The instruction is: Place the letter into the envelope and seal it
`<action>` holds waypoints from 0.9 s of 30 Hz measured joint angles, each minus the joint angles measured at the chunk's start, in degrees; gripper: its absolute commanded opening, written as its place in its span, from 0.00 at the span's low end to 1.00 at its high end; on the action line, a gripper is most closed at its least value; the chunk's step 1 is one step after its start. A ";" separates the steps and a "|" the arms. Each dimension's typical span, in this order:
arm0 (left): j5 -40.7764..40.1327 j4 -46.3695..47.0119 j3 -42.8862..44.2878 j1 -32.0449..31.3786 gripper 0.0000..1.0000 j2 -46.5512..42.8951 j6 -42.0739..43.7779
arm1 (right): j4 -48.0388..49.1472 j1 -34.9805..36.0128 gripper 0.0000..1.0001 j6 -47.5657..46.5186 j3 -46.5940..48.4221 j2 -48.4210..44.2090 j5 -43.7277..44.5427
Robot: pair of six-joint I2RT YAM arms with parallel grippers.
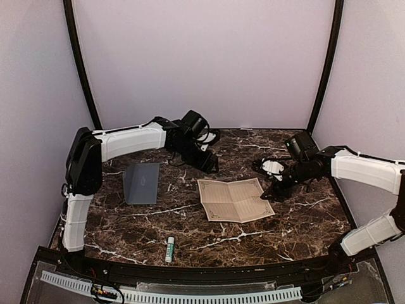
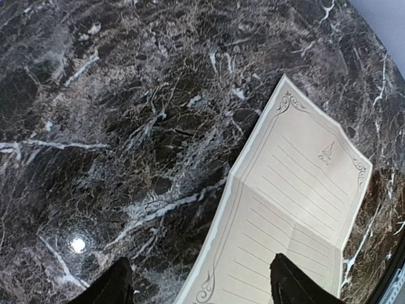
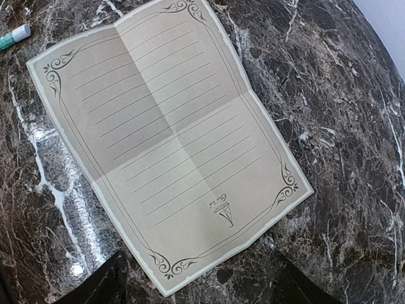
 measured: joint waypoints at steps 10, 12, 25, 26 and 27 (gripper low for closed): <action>4.28 -7.37 7.08 -0.04 0.69 11.17 0.85 | 0.00 0.00 0.72 -0.02 -0.50 0.02 0.33; 6.21 -8.09 7.08 -0.17 0.67 11.13 0.48 | 0.02 0.00 0.73 -0.02 -0.50 0.07 0.52; 14.91 -10.84 0.76 -5.84 0.64 8.41 -3.61 | 0.02 0.00 0.73 -0.09 -0.63 0.48 1.33; 15.13 -10.93 -0.72 -6.25 0.64 7.50 -3.80 | 0.02 0.00 0.73 -0.13 -0.63 0.57 1.36; 15.50 -11.19 -2.43 -6.62 0.64 6.43 -4.13 | 0.02 0.00 0.73 -0.20 -0.66 0.63 1.38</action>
